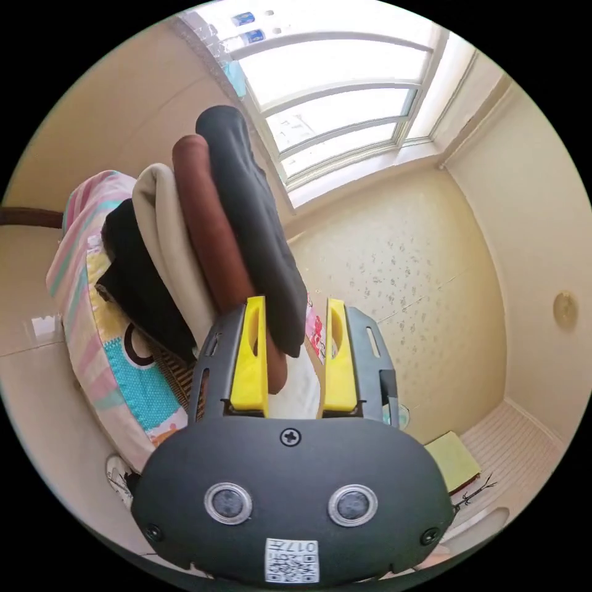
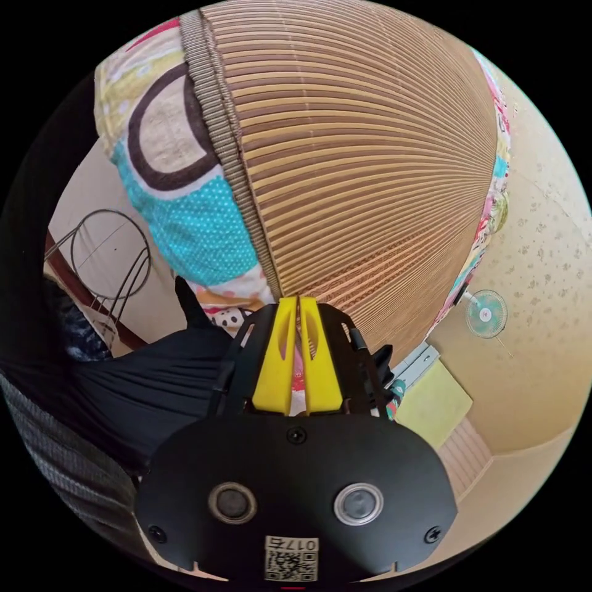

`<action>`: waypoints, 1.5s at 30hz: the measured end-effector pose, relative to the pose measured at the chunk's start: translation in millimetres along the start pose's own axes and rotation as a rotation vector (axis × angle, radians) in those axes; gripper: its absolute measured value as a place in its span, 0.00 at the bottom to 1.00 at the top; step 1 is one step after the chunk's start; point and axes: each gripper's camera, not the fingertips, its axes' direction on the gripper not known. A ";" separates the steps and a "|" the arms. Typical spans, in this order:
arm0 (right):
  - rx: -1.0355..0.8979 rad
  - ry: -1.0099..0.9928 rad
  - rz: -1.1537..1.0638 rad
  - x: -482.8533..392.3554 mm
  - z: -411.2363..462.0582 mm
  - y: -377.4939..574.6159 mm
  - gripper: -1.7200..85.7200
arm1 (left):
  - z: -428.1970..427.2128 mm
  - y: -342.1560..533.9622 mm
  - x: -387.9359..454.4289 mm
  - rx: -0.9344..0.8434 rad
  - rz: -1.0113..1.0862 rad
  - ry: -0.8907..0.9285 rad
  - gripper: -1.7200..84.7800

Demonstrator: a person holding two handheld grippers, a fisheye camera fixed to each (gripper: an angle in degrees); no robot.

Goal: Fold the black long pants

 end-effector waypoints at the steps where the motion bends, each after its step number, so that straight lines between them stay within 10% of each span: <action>1: 0.021 0.010 0.019 -4.5 1.3 4.8 0.02 | -4.0 -6.2 0.6 0.015 -0.043 -0.009 0.14; 9: 0.224 0.322 0.224 -94.8 39.7 54.2 0.02 | -24.5 -83.3 24.0 -0.095 -0.143 0.047 0.17; 15: 0.149 0.186 0.019 -79.9 50.5 62.4 0.02 | 9.8 -143.3 28.8 -0.361 -0.251 -0.115 0.14; 19: 0.207 0.007 0.098 -53.9 62.5 81.1 0.02 | 19.3 -116.5 -13.1 -0.191 -0.932 0.557 0.08; 25: 0.361 -0.128 0.278 -41.7 93.9 125.1 0.02 | 28.1 -196.9 163.5 -0.336 -0.351 0.424 0.07; 32: 0.336 -0.053 0.178 -51.9 117.6 139.8 0.02 | 79.5 -72.1 250.7 -0.724 -0.312 0.542 0.07; 38: 0.358 -0.183 0.240 -24.6 140.3 157.3 0.02 | 59.0 127.0 129.0 -1.083 -0.567 0.537 0.09; 45: 0.383 -0.354 0.263 17.0 169.0 172.3 0.02 | -54.8 246.2 -41.3 -0.909 -1.028 0.569 0.11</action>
